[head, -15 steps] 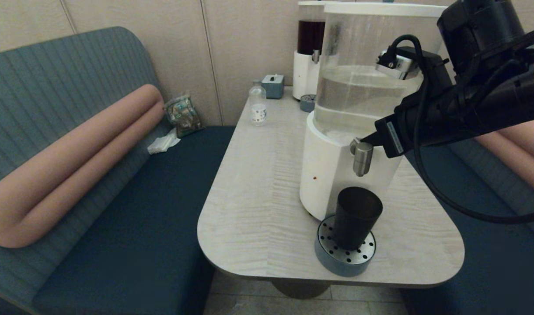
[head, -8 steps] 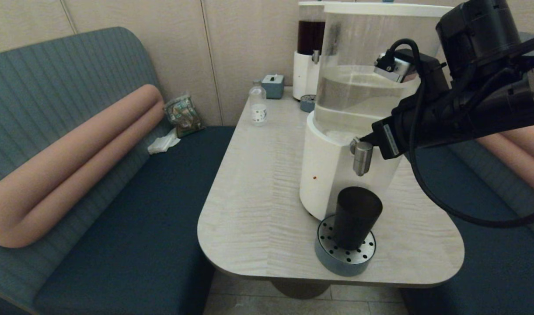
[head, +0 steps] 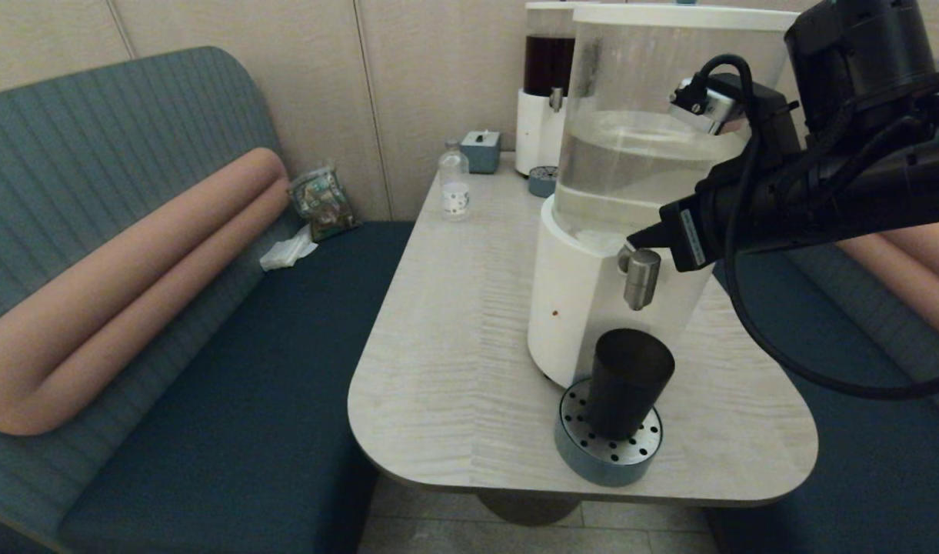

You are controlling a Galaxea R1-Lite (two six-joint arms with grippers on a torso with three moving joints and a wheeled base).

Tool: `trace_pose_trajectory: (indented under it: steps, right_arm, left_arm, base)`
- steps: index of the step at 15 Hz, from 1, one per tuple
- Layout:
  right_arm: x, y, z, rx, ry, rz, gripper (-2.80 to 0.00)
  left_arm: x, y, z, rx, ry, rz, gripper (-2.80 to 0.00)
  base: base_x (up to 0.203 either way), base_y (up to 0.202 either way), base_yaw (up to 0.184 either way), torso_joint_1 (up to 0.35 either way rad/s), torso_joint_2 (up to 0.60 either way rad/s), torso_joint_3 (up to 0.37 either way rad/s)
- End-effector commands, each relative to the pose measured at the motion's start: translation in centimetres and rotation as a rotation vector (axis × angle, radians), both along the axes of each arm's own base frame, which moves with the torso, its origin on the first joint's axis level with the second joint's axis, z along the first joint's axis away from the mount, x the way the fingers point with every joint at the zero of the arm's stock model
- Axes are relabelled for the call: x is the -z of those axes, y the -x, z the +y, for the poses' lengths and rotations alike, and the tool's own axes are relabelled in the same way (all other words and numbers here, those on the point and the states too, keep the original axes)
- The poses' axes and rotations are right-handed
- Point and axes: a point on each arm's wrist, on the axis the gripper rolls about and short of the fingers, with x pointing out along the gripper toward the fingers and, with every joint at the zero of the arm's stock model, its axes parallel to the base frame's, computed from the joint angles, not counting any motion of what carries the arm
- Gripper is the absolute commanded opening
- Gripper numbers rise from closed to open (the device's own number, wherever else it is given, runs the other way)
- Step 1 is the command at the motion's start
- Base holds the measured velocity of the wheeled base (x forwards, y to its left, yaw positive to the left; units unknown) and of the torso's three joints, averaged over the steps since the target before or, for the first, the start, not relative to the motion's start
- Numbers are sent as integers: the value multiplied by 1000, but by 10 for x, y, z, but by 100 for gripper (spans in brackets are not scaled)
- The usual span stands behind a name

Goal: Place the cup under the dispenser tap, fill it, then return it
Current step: Turn on the faucet

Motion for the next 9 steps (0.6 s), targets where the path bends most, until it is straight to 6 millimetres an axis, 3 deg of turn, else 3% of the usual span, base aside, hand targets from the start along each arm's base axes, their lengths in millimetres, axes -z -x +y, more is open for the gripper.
trace_pose_trajectory:
  steps: [1,9]
  right_arm:
    - [-3,4,-3,3,-1,-6,-280]
    - [-8,7,-10,22,-8,-21,-280]
  left_arm:
    - [0,0,0,0,0,1,-280]
    - [0,0,0,0,0,1,-280]
  base:
    - [0,0,0,0,0,0]
    - [0,0,0,0,0,0]
